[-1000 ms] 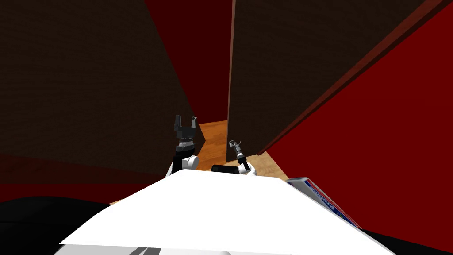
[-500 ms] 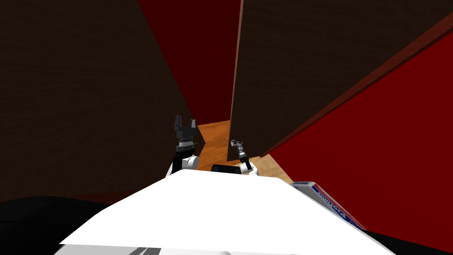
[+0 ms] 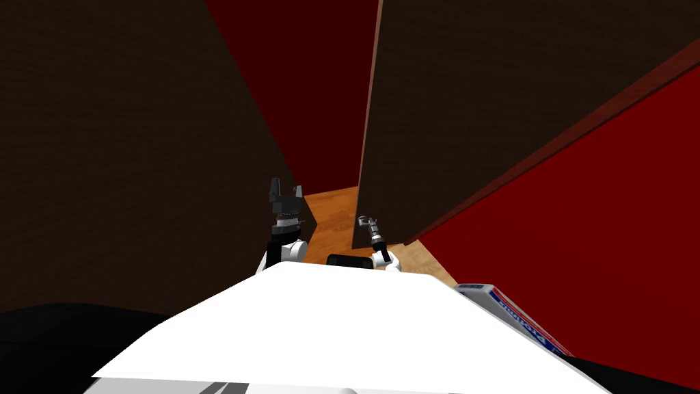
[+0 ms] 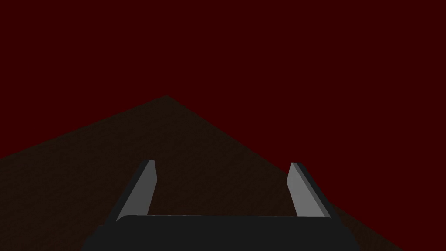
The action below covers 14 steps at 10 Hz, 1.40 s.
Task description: Push the door open
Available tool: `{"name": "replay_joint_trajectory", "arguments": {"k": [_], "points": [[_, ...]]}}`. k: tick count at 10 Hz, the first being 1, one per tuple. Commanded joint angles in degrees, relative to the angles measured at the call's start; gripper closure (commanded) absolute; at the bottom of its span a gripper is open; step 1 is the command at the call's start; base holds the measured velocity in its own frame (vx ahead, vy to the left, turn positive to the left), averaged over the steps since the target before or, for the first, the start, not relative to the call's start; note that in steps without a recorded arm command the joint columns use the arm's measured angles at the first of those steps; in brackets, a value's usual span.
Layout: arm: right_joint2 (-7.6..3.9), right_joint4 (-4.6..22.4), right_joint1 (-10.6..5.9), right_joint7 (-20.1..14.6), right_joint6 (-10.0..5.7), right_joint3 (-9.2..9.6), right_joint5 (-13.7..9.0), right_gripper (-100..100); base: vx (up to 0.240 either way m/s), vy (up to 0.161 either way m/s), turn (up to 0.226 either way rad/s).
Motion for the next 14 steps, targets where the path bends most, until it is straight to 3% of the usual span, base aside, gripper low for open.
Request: {"name": "replay_joint_trajectory", "arguments": {"k": [1,8,14], "points": [[-0.53,0.0,-0.52,0.5,0.0,-1.77,-0.7,100,0.118,0.127,-0.081],[0.3,0.8,-1.06,2.1,-0.09,-6.77,-3.0,100,0.152,0.138,-0.08],[2.1,1.3,-1.43,3.2,-0.15,-10.09,-4.4,100,0.171,0.111,-0.064]]}}
